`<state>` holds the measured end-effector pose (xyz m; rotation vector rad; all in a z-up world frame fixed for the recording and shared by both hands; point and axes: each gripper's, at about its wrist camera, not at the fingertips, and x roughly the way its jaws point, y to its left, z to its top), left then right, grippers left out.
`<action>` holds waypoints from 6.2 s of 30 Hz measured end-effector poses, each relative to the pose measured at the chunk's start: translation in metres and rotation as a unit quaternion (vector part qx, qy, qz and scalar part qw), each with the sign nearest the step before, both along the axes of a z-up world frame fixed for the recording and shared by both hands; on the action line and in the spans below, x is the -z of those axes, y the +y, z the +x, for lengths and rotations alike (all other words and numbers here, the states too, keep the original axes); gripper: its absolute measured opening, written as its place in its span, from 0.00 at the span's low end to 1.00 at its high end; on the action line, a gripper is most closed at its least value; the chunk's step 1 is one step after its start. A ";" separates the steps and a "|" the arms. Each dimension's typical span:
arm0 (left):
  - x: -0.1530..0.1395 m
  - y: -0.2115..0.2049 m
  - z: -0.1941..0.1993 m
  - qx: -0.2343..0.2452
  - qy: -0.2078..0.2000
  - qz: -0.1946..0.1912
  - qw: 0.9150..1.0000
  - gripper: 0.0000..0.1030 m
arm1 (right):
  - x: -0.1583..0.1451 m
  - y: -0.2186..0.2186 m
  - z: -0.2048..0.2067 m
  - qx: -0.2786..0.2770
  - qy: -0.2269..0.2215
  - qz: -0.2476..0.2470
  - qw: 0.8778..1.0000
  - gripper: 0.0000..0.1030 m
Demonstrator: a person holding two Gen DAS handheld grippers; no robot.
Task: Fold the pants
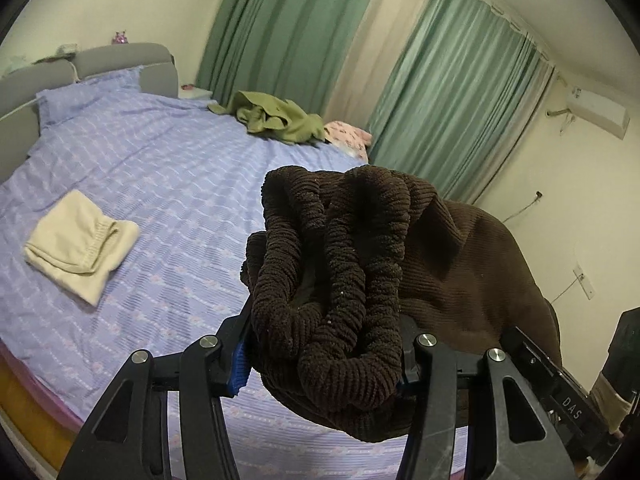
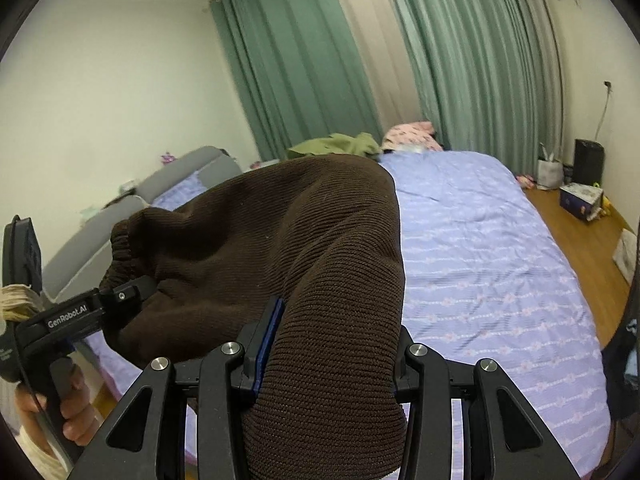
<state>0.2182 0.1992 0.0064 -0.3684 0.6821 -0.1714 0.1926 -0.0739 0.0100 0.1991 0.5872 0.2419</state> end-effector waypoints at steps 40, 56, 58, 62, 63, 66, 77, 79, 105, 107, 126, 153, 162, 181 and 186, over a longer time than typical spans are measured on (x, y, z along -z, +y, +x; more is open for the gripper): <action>0.020 0.410 0.066 -0.031 0.016 0.018 0.999 0.49 | 0.029 0.363 0.074 -0.048 0.044 0.035 0.997 0.41; 0.116 0.563 0.199 -0.032 0.069 -0.031 0.997 0.48 | 0.094 0.501 0.195 -0.104 0.114 -0.012 0.988 0.41; 0.138 0.573 0.217 -0.031 0.082 -0.033 0.996 0.48 | 0.112 0.515 0.215 -0.103 0.126 -0.022 0.986 0.41; 0.185 0.591 0.249 -0.028 0.106 -0.041 0.993 0.48 | 0.149 0.540 0.247 -0.098 0.152 -0.035 0.983 0.41; 0.197 0.595 0.256 -0.028 0.112 -0.046 0.992 0.48 | 0.159 0.546 0.254 -0.098 0.159 -0.038 0.982 0.41; 0.229 0.603 0.273 -0.031 0.132 -0.062 0.989 0.48 | 0.184 0.557 0.267 -0.096 0.170 -0.055 0.979 0.41; 0.309 0.610 0.292 -0.021 0.194 -0.071 0.978 0.49 | 0.250 0.577 0.284 -0.086 0.212 -0.091 0.969 0.42; 0.315 0.613 0.291 -0.019 0.200 -0.069 0.977 0.51 | 0.255 0.578 0.284 -0.089 0.219 -0.091 0.967 0.45; 0.248 0.582 0.233 -0.027 0.196 0.119 0.973 0.92 | 0.208 0.548 0.254 -0.099 0.198 -0.127 0.967 0.66; 0.227 0.571 0.221 -0.030 0.180 0.133 0.974 0.93 | 0.192 0.538 0.243 -0.100 0.184 -0.118 0.971 0.66; 0.066 0.319 0.020 -0.013 0.024 0.200 0.979 1.00 | 0.064 0.334 0.062 -0.066 0.101 -0.105 0.987 0.85; 0.003 0.062 -0.140 0.096 -0.049 0.193 0.975 1.00 | -0.007 0.077 -0.139 0.064 0.044 -0.065 0.995 0.86; -0.007 0.049 -0.159 0.100 -0.062 0.189 0.975 1.00 | -0.017 0.064 -0.161 0.071 0.030 -0.075 0.994 0.86; -0.003 0.040 -0.172 0.105 -0.053 0.190 0.975 1.00 | -0.014 0.054 -0.178 0.091 0.031 -0.071 0.993 0.86; -0.004 0.041 -0.172 0.106 -0.056 0.191 0.974 1.00 | -0.013 0.051 -0.179 0.096 0.033 -0.074 0.992 0.86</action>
